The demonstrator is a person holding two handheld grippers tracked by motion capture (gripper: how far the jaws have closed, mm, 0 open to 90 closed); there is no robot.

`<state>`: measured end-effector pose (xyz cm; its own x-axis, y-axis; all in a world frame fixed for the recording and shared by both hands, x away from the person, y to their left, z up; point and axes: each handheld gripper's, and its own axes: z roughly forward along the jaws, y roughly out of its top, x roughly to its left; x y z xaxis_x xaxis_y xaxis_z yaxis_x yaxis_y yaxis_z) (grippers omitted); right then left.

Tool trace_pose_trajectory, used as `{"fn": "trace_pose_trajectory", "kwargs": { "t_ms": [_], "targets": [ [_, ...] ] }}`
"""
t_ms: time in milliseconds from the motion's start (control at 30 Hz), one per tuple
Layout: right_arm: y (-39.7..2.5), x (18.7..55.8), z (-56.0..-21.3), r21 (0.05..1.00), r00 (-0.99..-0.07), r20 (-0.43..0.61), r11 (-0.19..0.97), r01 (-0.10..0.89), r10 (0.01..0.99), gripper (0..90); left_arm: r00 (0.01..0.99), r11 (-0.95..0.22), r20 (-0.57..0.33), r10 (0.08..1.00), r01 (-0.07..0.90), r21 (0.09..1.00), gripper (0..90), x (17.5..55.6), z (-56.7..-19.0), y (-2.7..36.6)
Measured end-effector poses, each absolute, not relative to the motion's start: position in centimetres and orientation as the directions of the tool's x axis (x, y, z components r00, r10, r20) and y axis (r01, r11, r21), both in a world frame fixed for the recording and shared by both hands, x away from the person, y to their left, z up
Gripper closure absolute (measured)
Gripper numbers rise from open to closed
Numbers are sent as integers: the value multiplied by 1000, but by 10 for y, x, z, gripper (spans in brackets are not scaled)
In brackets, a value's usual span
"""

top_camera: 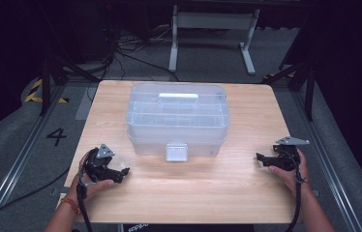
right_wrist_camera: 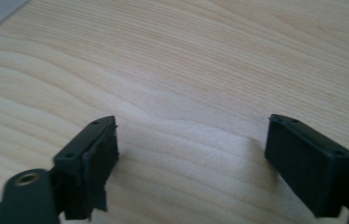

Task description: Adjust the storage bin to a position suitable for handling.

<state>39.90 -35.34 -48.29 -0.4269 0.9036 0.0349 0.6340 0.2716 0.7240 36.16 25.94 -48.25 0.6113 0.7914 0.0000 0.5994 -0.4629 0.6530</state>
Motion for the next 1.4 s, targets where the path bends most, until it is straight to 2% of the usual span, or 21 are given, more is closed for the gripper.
{"fn": "trace_pose_trajectory", "kwargs": {
  "t_ms": [100,533,1033,1400],
  "targets": [
    [-355,396,-481,734,-433,54,258,628,900,202,608,-459,2,794,598,656,4,361,-483,259],
    [-348,388,-452,782,-473,-6,299,547,881,217,606,-462,9,795,597,655,5,361,-483,259],
    [-326,400,-403,829,-528,-53,332,449,847,242,603,-455,0,798,603,655,5,361,-483,259],
    [-312,411,-377,841,-549,-66,342,419,833,247,603,-454,-4,797,604,656,5,361,-483,259]
  ]
}}
